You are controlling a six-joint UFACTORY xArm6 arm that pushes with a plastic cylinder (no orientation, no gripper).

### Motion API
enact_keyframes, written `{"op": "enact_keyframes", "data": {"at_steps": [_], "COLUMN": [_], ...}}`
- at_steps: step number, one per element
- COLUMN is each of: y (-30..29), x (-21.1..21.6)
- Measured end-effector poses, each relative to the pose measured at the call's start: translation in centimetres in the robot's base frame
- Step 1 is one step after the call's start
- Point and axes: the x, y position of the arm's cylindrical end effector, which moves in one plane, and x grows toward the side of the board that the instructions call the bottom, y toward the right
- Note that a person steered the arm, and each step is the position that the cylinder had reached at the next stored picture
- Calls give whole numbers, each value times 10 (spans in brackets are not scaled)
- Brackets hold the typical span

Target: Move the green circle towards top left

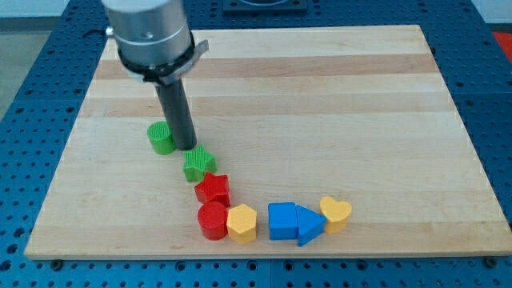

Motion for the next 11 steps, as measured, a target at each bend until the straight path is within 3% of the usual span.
{"op": "enact_keyframes", "data": {"at_steps": [2, 3, 4, 5, 7, 8, 9, 10, 11], "y": [-80, -87, -95, -112, -112, -108, -64, -32, -56], "x": [-12, -67, -93, -91, -137, -98, -86, -120, -161]}}
